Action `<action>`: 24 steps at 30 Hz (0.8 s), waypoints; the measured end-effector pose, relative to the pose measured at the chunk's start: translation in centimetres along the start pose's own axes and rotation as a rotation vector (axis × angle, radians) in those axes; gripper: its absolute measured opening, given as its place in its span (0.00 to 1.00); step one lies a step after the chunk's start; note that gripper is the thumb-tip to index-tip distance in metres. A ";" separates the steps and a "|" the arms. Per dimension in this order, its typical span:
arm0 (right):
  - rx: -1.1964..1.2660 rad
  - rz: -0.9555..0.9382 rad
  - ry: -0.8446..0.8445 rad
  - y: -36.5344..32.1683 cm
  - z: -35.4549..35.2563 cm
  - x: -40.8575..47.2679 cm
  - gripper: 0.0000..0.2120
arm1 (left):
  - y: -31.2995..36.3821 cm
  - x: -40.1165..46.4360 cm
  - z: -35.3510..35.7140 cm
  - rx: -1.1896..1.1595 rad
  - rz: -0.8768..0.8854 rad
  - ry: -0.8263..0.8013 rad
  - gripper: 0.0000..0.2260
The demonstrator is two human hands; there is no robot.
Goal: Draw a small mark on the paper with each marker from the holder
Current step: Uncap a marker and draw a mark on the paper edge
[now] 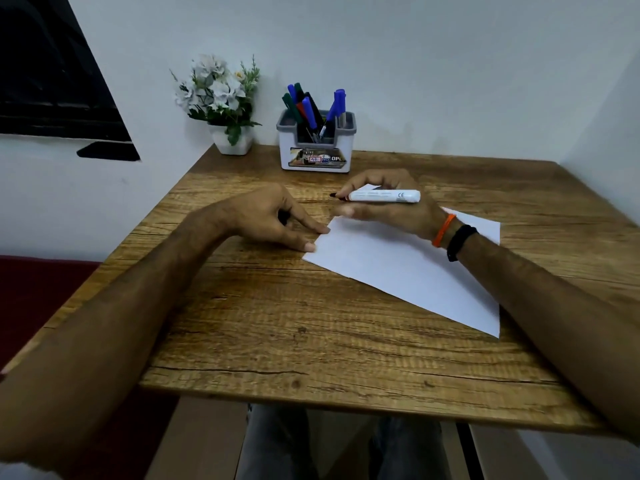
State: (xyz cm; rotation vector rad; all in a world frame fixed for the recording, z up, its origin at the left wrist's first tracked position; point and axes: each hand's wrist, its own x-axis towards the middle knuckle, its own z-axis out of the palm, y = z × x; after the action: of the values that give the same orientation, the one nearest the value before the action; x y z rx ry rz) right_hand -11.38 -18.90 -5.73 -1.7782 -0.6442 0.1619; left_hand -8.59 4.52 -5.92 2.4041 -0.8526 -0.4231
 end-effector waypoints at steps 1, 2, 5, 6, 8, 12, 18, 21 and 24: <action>0.038 0.003 0.043 0.7 -0.3 0.3 0.12 | -0.1 0.0 0.0 -0.006 0.007 0.005 0.21; 0.065 0.021 0.075 1.4 -0.5 0.5 0.13 | -0.2 0.0 0.1 -0.012 0.015 0.011 0.21; 0.205 0.113 0.064 1.5 0.5 0.5 0.22 | -0.2 -0.2 0.2 -0.020 0.020 0.016 0.22; 0.267 0.120 0.041 1.4 0.8 0.5 0.23 | -0.1 -0.2 0.2 -0.022 0.019 0.019 0.22; 0.357 0.134 -0.008 1.6 1.2 0.4 0.23 | -0.1 -0.4 0.2 -0.019 0.021 0.018 0.22; 0.366 0.120 -0.043 2.5 1.4 -0.1 0.18 | -0.3 -0.6 0.4 -0.053 0.017 0.036 0.20; 0.342 0.094 -0.071 2.1 2.4 -0.5 0.12 | -0.5 -0.8 0.6 -0.129 0.035 0.094 0.08; 0.379 0.083 -0.112 1.7 3.6 -0.5 0.10 | -0.5 -1.2 0.7 -0.138 0.097 0.087 0.15; 0.351 0.073 -0.161 1.3 5.1 -0.4 0.09 | -0.3 -1.3 0.1 -0.071 0.107 0.022 0.20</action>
State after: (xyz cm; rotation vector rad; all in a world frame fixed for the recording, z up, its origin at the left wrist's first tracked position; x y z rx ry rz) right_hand -13.48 -14.99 -8.60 -1.4594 -0.6227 0.4448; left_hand -9.46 5.47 -6.06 2.2827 -0.9358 -0.3787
